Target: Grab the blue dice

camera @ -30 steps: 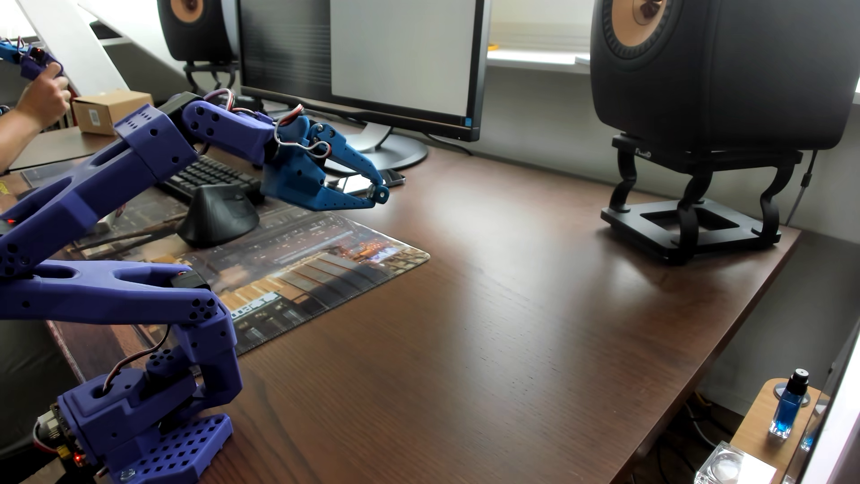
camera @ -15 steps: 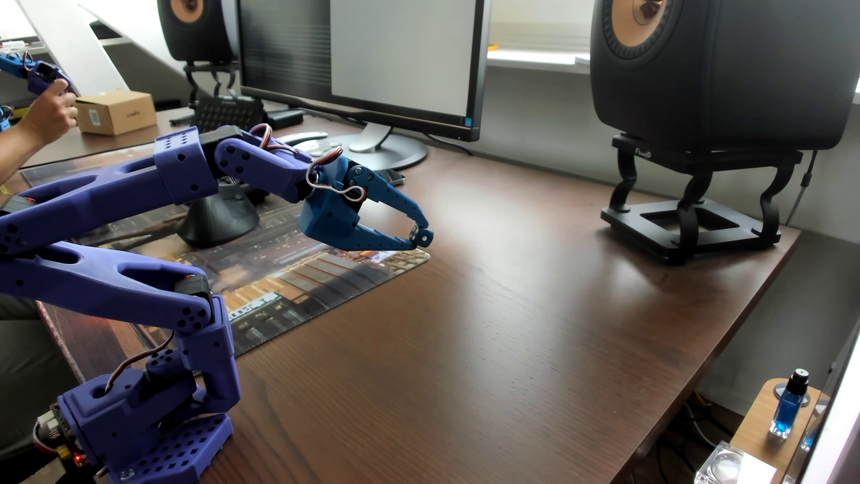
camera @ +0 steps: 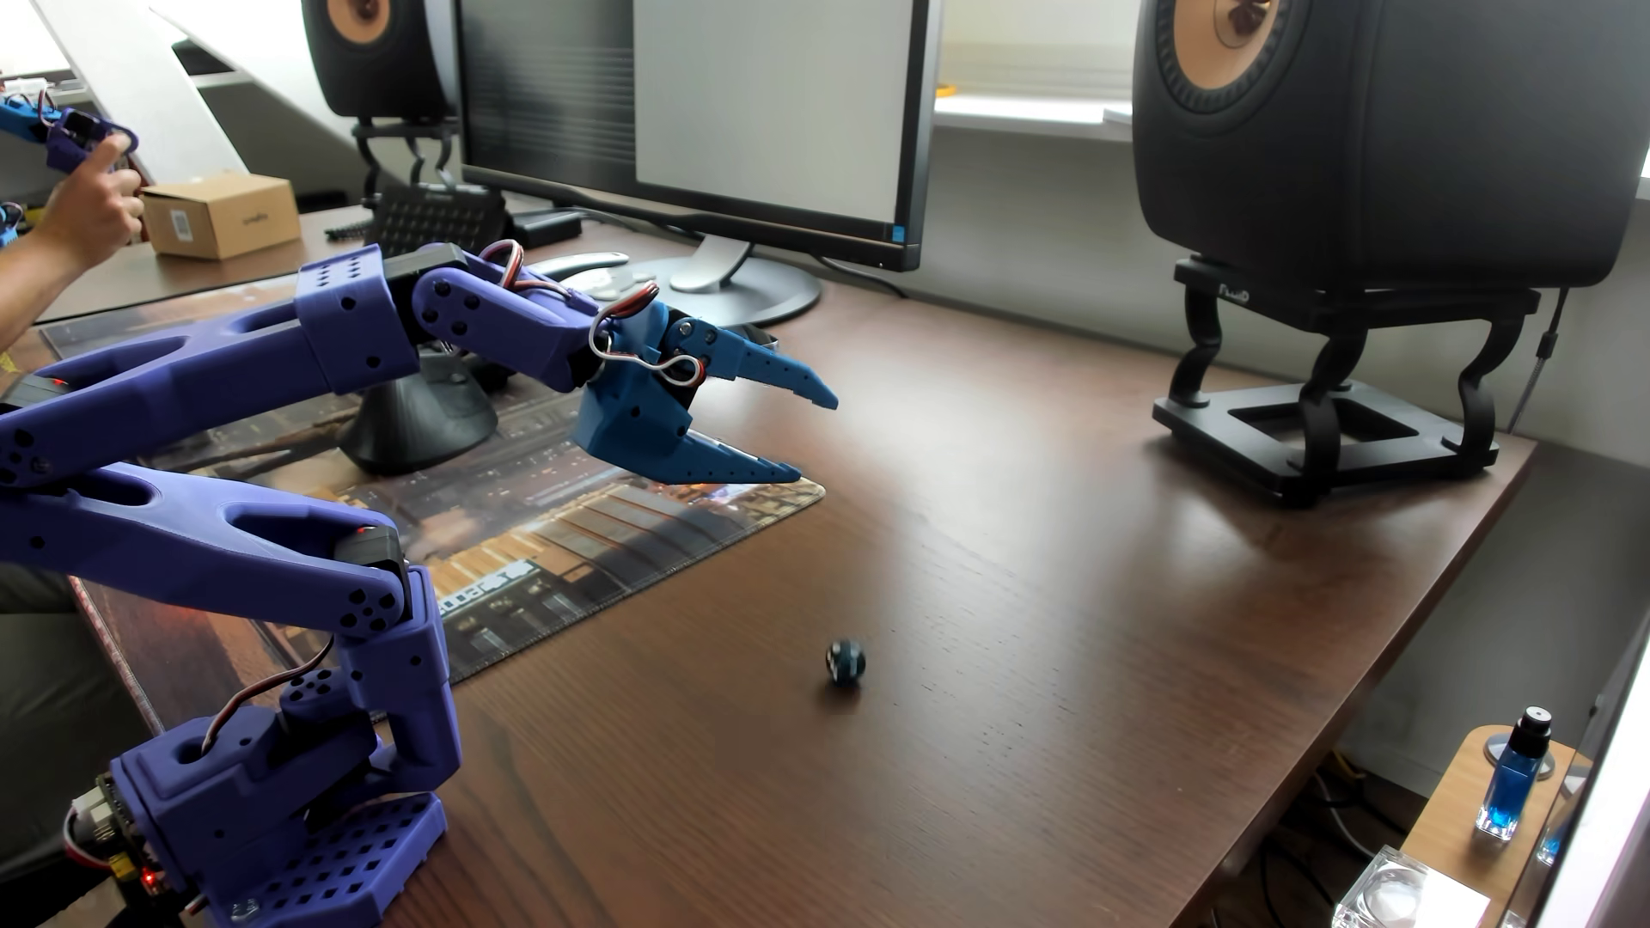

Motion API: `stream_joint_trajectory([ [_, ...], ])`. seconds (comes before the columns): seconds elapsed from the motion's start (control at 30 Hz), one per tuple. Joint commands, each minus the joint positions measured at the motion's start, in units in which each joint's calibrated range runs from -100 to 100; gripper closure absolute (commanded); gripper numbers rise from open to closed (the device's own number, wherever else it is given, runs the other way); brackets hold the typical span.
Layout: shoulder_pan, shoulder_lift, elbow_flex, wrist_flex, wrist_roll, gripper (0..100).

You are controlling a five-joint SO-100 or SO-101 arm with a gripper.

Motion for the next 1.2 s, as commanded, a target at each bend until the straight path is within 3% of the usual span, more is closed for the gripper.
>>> stream_joint_trajectory([
  [0.0,-0.5,-3.9,-2.8,0.2,0.2,80],
  [0.73,-0.6,-7.1,-2.0,0.3,1.5,80],
  [1.03,-19.4,-7.2,-17.0,4.0,3.9,80],
  [1.17,-21.2,-8.9,-17.9,10.2,2.9,80],
])
